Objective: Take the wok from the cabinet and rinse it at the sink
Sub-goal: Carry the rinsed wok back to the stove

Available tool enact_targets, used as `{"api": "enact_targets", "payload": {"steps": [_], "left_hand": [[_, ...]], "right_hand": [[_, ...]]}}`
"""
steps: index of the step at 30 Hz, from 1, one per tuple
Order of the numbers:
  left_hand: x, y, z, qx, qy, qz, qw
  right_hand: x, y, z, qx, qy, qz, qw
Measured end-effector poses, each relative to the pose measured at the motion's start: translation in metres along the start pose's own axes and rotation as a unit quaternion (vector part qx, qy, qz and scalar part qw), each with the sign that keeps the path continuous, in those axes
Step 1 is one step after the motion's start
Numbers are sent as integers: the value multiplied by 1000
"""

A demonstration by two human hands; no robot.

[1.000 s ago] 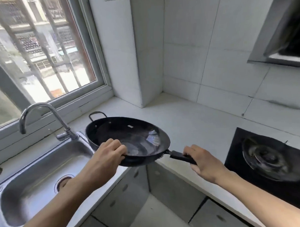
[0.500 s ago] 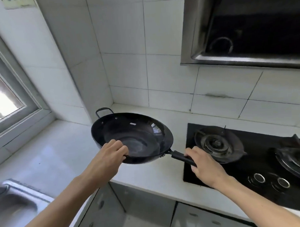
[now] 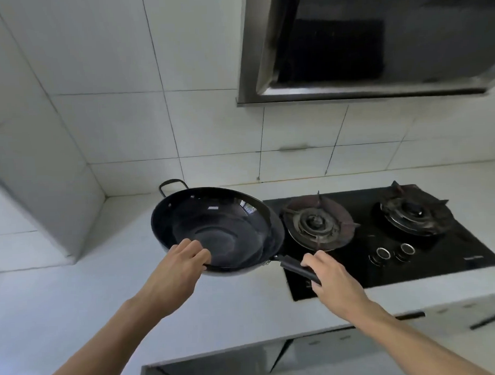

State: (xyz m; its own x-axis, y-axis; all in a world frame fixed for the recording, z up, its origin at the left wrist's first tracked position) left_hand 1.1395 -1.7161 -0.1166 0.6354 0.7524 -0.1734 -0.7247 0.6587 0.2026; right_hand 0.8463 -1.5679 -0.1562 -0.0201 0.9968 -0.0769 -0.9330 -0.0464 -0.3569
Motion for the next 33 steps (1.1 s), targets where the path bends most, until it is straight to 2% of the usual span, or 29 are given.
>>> {"api": "enact_targets", "payload": {"steps": [8, 33], "left_hand": [[-37, -6, -20, -11, -20, -45, 999], [-75, -32, -68, -14, -69, -33, 997]], "right_hand": [[-2, 9, -14, 10, 7, -55, 998], [-30, 29, -40, 21, -15, -69, 997]]}}
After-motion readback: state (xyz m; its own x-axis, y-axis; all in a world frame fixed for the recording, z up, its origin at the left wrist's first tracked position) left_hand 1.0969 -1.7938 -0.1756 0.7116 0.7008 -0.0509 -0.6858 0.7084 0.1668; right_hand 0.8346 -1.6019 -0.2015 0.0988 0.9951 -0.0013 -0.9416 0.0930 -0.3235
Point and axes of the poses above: each hand's wrist, its own x-axis away from the middle knuckle, its own z-axis out of the back of the hand, y = z × x, the point moved 2 cm from there along -x, towards the middle knuckle, and after that the axes turned 15 degrees about z, right-handed, at the moved point
